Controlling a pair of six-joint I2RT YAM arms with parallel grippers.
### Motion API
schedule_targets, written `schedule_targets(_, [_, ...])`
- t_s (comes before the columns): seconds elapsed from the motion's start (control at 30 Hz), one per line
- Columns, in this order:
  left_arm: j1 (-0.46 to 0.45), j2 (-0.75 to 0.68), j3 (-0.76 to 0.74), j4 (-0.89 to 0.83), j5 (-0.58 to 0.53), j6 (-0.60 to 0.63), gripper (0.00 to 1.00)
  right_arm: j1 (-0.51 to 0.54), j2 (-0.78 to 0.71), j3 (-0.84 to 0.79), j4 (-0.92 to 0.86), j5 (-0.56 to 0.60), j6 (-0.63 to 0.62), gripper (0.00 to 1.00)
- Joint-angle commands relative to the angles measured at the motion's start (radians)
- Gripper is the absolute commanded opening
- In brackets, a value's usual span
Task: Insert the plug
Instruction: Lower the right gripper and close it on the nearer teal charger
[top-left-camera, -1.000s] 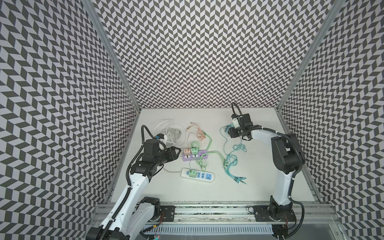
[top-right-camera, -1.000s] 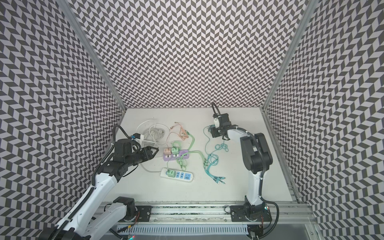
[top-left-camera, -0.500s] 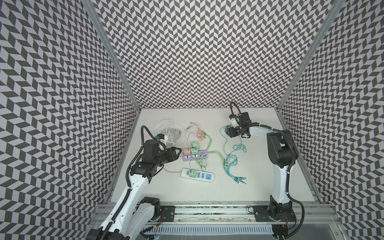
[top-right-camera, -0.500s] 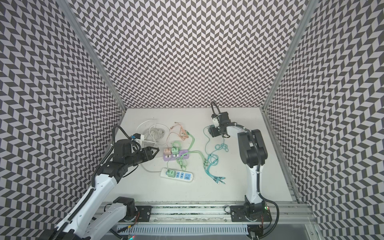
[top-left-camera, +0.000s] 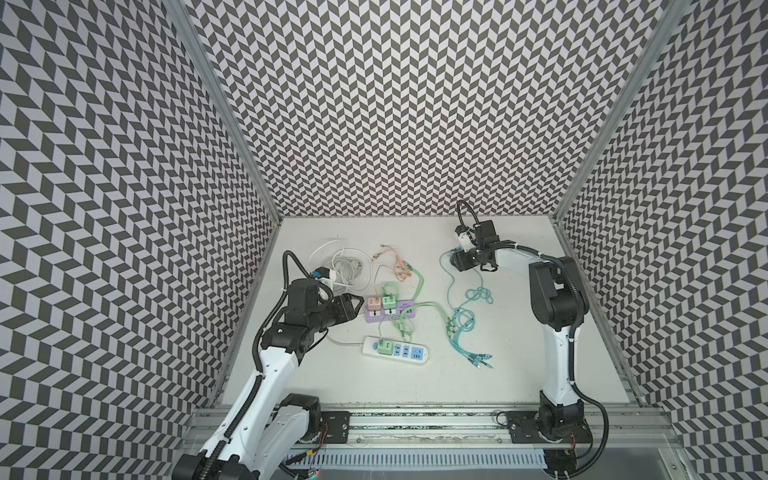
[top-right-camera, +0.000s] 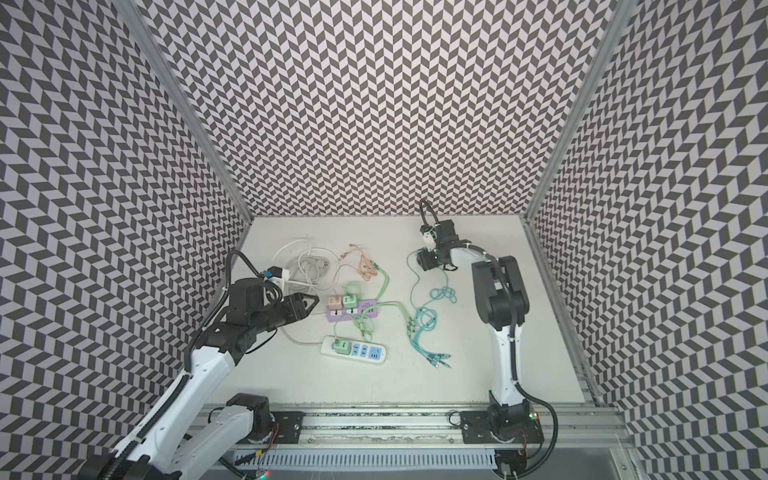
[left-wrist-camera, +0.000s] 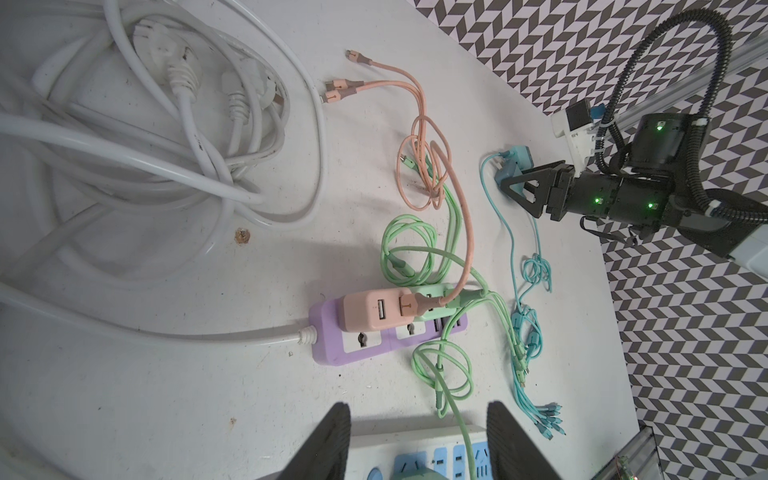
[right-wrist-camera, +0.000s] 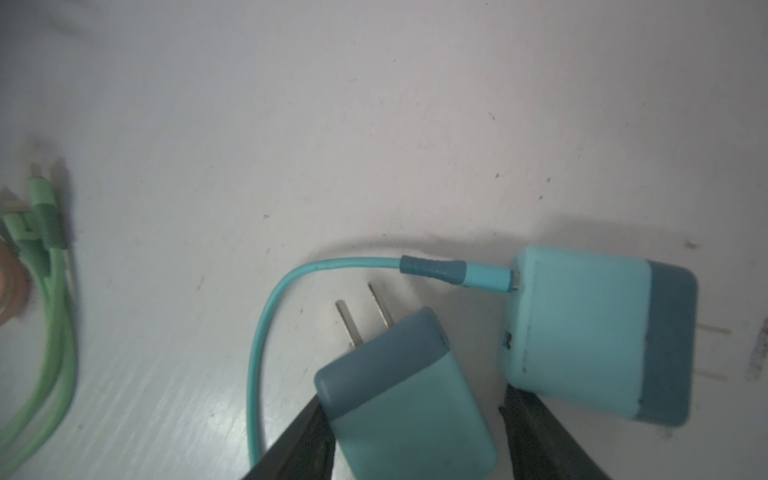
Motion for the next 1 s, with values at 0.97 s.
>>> schedule_targets(0.97, [0.006, -0.042, -0.002, 0.009, 0.047, -0.019, 0.56, 0.000, -0.352, -0.228, 0.021, -0.009, 0.081, 0.32])
